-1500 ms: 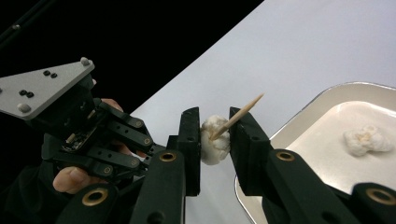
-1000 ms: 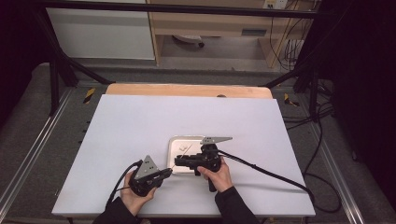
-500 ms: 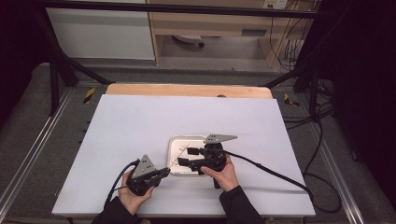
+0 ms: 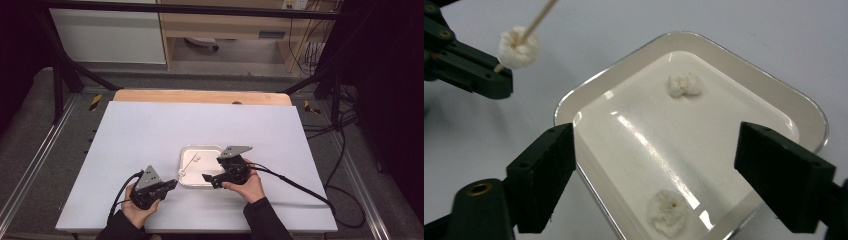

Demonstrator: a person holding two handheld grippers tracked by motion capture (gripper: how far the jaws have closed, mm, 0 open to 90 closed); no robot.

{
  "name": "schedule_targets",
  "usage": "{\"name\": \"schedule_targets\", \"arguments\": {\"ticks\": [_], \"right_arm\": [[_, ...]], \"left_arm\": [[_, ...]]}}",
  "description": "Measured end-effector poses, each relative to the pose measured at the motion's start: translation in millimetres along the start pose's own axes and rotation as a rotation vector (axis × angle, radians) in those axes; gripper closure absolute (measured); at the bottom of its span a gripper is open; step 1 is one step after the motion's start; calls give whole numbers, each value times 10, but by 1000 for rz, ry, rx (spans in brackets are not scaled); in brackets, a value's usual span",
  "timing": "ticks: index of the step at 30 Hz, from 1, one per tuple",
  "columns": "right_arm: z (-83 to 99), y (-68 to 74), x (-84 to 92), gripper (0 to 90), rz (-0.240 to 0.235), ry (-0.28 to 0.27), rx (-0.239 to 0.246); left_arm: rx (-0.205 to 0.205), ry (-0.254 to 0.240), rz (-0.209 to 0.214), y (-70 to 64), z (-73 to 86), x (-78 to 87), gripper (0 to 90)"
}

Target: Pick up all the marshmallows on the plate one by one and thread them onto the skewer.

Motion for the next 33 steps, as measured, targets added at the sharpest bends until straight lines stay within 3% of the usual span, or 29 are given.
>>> {"name": "schedule_targets", "arguments": {"ticks": [3, 8, 18, 33], "right_arm": [[80, -49, -2, 271, 12, 21, -1], [178, -89, -3, 386, 38, 76, 45], [305, -97, -80, 506, 47, 138, 83], [346, -80, -90, 666, 47, 150, 123]], "left_arm": [[1, 3, 1, 3, 7, -1, 884], [-1, 7, 5, 0, 13, -5, 884], [-2, 11, 9, -1, 20, -4, 884], [-5, 13, 12, -12, 23, -10, 884]]}}
Point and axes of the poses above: each handheld gripper's, and its own axes: x roughly backward along the jaws, z roughly out of its underside, y roughly to its left, the point moved 8 cm from there along -x, roughly forward along the jaws, and after that the axes turned 7 degrees about -y, right-handed, at the moved point
